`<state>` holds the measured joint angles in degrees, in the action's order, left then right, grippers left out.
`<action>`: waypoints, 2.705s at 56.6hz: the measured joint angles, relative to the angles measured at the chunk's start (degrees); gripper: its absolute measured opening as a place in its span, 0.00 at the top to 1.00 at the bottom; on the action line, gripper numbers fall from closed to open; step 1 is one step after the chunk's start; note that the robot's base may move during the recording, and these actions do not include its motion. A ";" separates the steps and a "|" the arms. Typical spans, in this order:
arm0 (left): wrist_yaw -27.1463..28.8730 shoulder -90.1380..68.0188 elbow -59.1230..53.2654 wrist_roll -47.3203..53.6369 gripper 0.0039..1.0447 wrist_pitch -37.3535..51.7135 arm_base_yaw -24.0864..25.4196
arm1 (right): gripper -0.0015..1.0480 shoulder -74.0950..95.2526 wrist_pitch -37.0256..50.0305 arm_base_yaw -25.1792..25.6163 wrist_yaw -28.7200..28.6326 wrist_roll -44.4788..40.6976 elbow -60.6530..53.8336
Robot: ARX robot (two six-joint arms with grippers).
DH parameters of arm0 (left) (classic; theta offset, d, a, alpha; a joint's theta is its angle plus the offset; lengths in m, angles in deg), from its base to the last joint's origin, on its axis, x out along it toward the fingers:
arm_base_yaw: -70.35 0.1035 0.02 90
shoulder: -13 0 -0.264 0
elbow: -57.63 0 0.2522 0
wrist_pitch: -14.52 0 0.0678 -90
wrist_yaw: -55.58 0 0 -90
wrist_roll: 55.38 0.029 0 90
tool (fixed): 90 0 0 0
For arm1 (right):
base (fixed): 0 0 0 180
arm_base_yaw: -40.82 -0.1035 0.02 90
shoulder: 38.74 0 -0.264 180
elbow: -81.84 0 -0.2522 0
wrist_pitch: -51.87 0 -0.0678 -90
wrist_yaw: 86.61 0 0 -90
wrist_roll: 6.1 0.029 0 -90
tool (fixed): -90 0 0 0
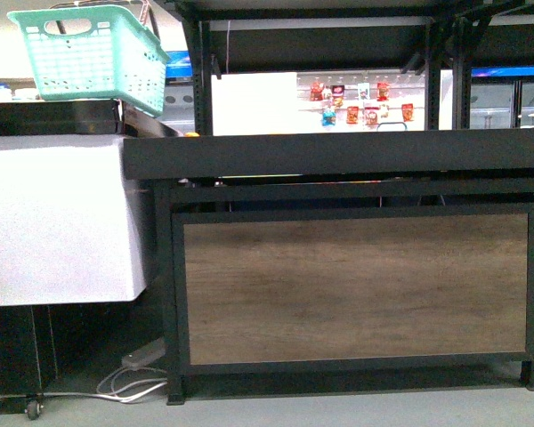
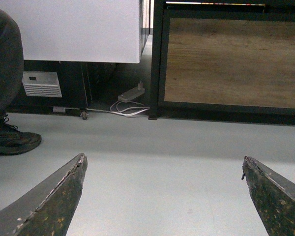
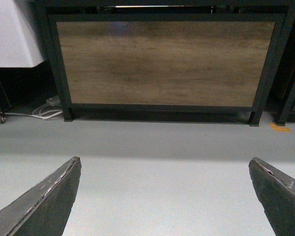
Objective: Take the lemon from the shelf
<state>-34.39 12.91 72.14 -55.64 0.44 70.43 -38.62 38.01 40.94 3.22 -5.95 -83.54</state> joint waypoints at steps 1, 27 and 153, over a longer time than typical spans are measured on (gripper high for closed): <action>0.00 0.00 0.00 0.00 0.07 0.00 0.00 | 0.02 0.00 0.00 0.00 0.00 0.00 0.00; 0.00 0.00 0.00 0.00 0.07 0.00 0.00 | 0.02 0.00 0.00 0.00 -0.02 0.00 0.00; 0.00 0.04 0.00 0.00 0.07 0.00 0.00 | 0.02 -0.02 0.00 0.00 -0.02 0.00 0.00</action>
<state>-34.39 12.95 72.14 -55.64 0.44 70.43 -38.65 38.01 40.94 3.20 -5.95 -83.54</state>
